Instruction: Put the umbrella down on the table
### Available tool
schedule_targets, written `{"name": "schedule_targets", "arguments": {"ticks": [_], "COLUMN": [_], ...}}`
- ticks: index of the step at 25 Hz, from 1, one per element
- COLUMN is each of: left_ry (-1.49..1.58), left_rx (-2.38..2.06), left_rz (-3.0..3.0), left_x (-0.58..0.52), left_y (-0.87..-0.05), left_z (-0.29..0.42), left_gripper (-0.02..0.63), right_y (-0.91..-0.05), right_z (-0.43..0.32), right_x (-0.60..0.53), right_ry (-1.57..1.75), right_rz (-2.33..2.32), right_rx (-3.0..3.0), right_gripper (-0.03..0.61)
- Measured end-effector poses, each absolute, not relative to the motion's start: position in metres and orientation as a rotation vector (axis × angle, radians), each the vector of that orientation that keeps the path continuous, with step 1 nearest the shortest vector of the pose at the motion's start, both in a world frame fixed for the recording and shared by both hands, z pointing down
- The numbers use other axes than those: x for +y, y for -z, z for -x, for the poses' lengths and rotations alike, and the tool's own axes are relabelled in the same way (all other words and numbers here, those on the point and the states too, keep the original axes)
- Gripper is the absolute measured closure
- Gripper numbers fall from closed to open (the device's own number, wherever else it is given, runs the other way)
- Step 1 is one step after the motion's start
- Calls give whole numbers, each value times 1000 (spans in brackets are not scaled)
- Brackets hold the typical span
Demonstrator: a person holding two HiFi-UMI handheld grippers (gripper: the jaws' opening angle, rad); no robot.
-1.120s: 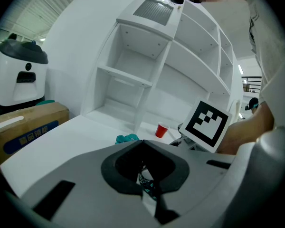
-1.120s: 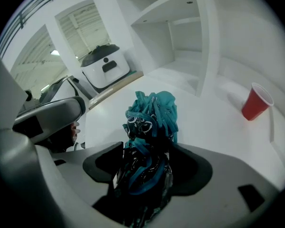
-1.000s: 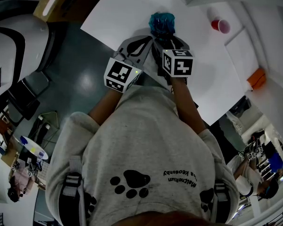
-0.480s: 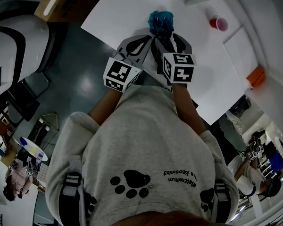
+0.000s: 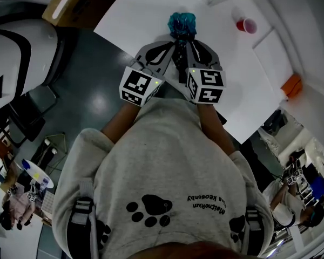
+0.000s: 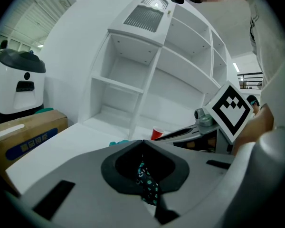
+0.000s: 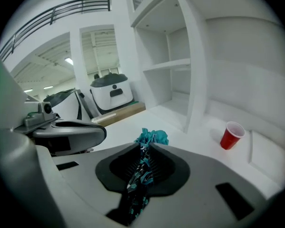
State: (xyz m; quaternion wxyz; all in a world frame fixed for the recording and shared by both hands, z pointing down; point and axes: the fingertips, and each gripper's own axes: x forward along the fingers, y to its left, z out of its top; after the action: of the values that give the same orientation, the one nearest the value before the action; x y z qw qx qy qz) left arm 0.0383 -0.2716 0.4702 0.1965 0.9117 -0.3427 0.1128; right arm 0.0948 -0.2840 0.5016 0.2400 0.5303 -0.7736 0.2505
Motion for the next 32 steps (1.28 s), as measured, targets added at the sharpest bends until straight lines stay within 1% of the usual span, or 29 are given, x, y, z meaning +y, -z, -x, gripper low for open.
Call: {"name": "schedule_targets", "arguments": {"ticks": [2, 7, 14, 26, 32], "left_ry": [-311, -298, -270, -154, -131], "left_rx": [-961, -965, -961, -1036, -1099], "left_rz": [-2564, -2586, -2633, -2704, -2715], "left_x": [-267, -253, -233, -195, -181], "left_y": [-465, -449, -426, -358, -348], "left_z": [-39, -42, -50, -47, -42], "left_gripper": [595, 595, 595, 595, 595], "right_y": [-491, -461, -427, -351, -345], "right_z": [-96, -98, -103, -109, -104], "right_x": [-279, -262, -235, -191, -173], "right_ry": [-658, -574, -446, -195, -153], "right_rz": [-1475, -1541, -1636, -1714, -1686], "right_rx": [-2147, -2235, -2322, -2443, -2474], "right_gripper": [522, 537, 537, 537, 538]}}
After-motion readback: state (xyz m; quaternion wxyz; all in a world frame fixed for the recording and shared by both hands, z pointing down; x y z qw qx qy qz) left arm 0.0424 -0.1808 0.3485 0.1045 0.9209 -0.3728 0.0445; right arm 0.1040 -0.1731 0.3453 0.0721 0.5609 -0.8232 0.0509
